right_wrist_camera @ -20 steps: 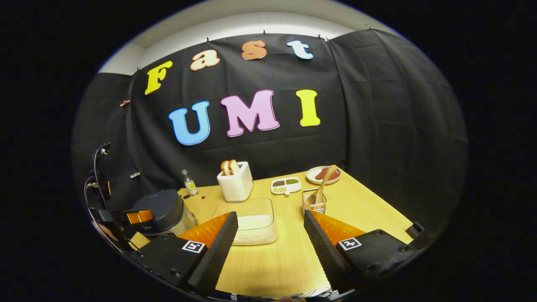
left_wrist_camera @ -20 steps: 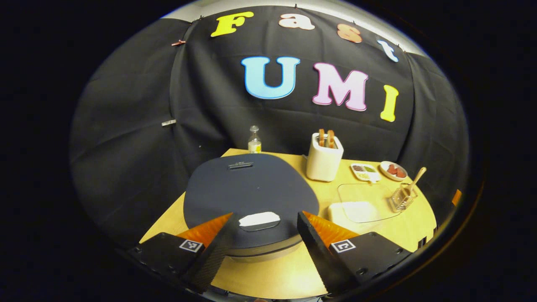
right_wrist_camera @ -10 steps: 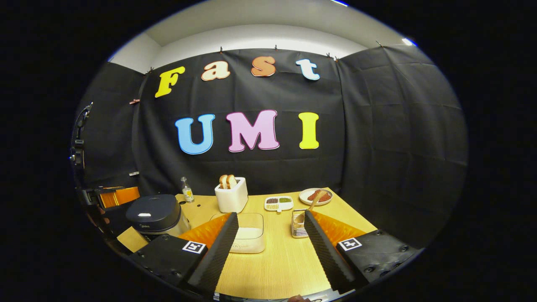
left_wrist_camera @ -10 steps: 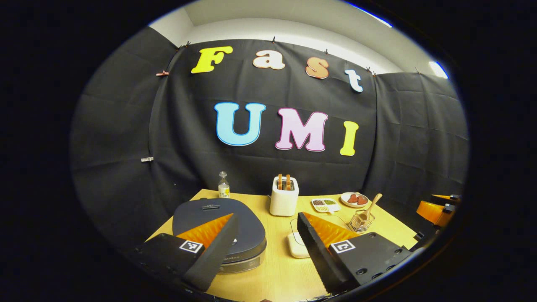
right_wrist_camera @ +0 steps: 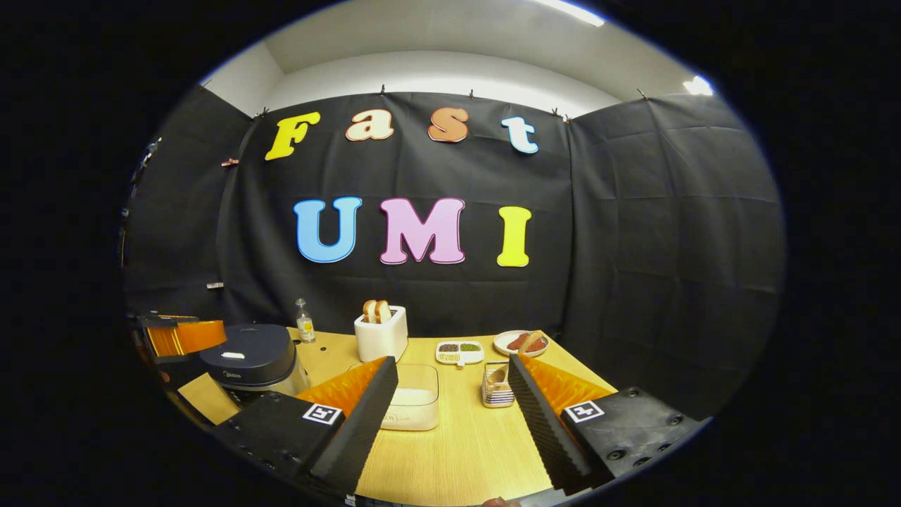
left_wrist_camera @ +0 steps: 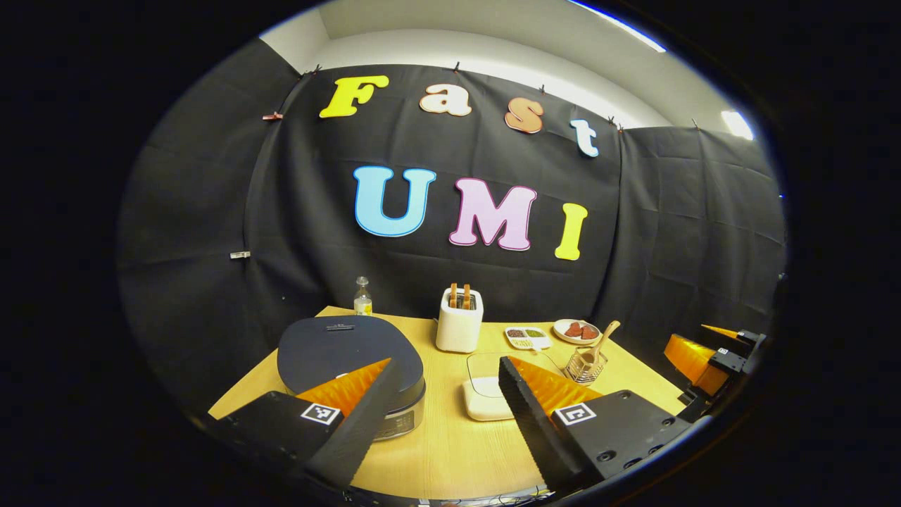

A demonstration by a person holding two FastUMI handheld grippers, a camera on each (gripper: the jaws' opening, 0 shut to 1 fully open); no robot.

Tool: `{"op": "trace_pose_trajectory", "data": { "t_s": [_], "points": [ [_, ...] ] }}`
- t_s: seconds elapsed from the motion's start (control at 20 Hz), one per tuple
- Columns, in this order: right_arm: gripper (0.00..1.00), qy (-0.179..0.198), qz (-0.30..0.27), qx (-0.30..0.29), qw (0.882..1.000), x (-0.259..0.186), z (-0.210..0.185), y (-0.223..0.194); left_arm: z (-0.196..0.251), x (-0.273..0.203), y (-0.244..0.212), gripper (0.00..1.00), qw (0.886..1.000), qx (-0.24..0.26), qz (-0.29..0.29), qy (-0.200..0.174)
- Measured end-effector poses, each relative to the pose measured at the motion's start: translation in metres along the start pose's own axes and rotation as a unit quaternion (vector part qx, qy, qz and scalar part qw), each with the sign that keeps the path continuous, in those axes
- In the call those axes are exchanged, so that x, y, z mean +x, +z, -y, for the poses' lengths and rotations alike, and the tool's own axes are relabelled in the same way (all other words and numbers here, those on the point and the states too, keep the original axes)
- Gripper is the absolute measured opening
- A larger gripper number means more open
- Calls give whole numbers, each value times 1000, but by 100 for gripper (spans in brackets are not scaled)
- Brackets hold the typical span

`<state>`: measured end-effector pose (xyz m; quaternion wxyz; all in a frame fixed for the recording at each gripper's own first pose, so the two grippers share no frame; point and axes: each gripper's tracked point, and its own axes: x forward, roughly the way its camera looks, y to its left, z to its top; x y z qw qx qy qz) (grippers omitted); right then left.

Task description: Close the left gripper, press the button to open the rice cooker; take a wooden spoon from the chopstick holder with the right hand, scoop a spoonful of rice and pour it into the rice cooker, then put the wooden spoon back into the chopstick holder.

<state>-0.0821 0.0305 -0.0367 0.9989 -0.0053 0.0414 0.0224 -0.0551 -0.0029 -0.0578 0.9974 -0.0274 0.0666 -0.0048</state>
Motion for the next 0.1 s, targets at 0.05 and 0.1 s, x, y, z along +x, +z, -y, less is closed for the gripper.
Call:
{"op": "trace_pose_trajectory", "data": {
  "t_s": [0.05,0.1],
  "points": [
    [98,2,1,10,1000,-1,-2,-1,1,-2,0,95,1000,2,2,-1],
    [98,-1,0,8,1000,-1,0,-3,1,-3,0,95,1000,4,3,-1]
  ]
}}
